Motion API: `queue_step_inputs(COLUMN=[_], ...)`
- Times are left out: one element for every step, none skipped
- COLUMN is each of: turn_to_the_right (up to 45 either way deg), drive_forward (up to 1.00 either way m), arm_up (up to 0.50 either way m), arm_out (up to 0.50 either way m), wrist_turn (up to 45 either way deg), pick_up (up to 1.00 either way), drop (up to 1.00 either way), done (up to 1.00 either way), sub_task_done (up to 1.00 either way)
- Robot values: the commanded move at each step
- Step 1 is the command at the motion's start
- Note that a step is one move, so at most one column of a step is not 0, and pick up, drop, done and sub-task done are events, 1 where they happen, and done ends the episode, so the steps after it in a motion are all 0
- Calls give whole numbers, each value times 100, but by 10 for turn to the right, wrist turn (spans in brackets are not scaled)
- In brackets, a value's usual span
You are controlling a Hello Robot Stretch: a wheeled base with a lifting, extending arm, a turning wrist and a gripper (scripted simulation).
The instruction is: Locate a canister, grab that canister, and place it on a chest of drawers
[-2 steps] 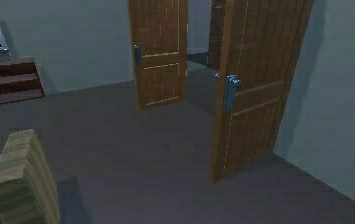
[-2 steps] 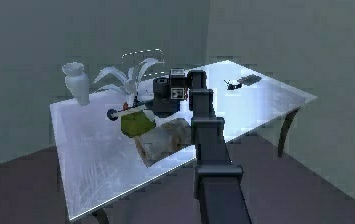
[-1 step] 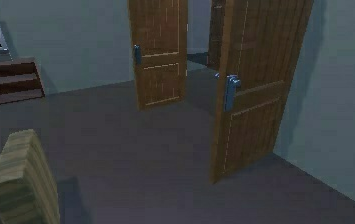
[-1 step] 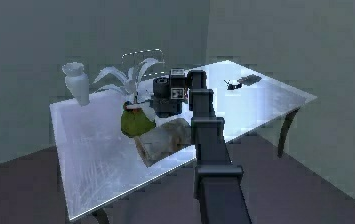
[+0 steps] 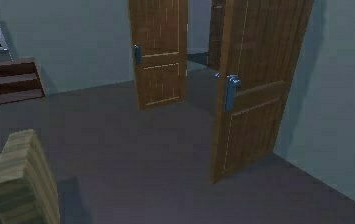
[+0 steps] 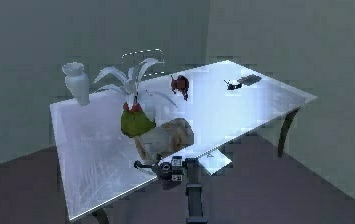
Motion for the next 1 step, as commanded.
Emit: queue_step_inputs(turn_to_the_right=[0], drive_forward=[0], arm_up=[0], arm_out=[0], wrist_turn=[0], pick_up=[100], drop=[0], done=[0], sub_task_done=[0])
